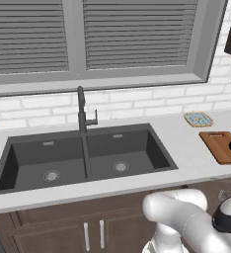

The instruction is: Place the appropriate cutting tool for cutting the avocado skin on the cutting board.

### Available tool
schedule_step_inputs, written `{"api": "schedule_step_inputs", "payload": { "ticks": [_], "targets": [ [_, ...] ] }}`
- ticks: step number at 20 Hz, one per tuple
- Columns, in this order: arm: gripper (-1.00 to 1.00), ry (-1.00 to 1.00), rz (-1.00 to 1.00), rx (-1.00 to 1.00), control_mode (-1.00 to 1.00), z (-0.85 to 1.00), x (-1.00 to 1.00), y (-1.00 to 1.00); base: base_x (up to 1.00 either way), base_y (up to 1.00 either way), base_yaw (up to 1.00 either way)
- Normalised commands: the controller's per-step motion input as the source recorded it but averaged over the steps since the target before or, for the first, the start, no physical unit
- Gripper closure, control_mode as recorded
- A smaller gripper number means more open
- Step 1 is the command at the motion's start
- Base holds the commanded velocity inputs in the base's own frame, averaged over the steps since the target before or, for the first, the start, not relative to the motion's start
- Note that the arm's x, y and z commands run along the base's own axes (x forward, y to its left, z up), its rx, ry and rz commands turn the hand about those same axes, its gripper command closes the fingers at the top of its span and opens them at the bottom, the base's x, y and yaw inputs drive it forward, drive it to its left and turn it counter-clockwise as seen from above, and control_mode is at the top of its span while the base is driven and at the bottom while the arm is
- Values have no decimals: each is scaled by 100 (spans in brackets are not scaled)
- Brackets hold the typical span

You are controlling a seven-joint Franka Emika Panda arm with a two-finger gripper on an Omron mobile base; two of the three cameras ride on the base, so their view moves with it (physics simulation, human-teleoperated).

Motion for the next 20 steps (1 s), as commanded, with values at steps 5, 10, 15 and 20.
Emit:
{"api": "schedule_step_inputs", "payload": {
  "ticks": [5,10,15,20],
  "targets": [
    [100,-1,4,0,-100,8,81,32,0,0,0],
    [100,0,5,0,-100,18,71,24,0,0,0],
    [100,0,5,0,-100,7,73,13,0,0,0],
    [100,0,5,0,-100,0,70,7,0,0,0]
  ]
}}
